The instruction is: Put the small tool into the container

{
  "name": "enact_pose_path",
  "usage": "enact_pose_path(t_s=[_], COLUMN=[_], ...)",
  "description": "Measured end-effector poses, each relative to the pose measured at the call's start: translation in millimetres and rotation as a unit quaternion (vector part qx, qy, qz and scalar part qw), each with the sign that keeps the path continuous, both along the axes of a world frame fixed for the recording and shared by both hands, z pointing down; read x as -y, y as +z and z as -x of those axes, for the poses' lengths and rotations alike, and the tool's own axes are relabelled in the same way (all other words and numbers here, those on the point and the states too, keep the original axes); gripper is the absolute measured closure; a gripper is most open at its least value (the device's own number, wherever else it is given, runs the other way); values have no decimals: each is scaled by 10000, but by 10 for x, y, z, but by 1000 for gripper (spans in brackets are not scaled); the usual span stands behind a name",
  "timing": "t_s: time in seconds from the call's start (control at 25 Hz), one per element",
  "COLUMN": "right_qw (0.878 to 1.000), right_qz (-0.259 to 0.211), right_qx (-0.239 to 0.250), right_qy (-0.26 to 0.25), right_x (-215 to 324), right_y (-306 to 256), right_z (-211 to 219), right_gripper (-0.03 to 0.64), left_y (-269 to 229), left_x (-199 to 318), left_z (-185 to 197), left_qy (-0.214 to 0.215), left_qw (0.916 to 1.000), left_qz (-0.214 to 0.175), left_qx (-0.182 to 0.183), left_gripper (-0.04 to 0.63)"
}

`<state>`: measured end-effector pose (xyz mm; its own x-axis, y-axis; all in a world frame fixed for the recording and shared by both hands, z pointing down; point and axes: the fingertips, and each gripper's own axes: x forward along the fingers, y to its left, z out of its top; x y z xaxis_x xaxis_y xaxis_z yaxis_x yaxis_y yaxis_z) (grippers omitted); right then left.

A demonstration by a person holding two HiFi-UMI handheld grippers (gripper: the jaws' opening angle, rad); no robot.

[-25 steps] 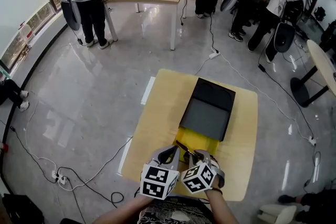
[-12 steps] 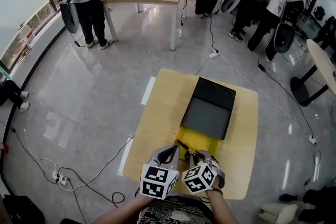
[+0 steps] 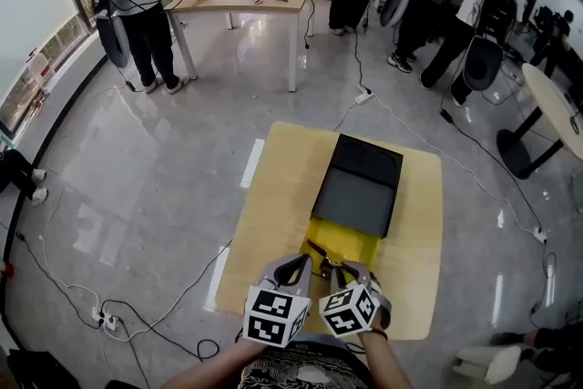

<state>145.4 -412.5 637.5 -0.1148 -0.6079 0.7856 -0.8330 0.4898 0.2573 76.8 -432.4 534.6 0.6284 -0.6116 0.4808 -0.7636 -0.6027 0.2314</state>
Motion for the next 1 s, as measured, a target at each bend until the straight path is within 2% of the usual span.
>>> enact_pose_path(t_s=[0.36,0.56,0.8,1.0], right_qw=[9975,9925,9806,9647], right_qz=[-171,-574,-1152,-1502], right_qx=[475,775,1239,1821], right_qy=[492,755,993,1169], right_x=[-386,-577,-859,-1164], right_y=[-169,-433,-835,-1111], right_z=[13,75,23,5], right_gripper=[595,611,611,612], left_y=[-83,-152,-253,-299], left_x=[-411,-633,-958,-1279], left_z=[-5,12,-124,-244], left_qy=[268,429,645,769], left_qw=[9996,9990,9976,9965], left_qz=[-93,-141,-261,-313], left_qx=[-9,-12,-43,-79], left_gripper=[583,583,583,583])
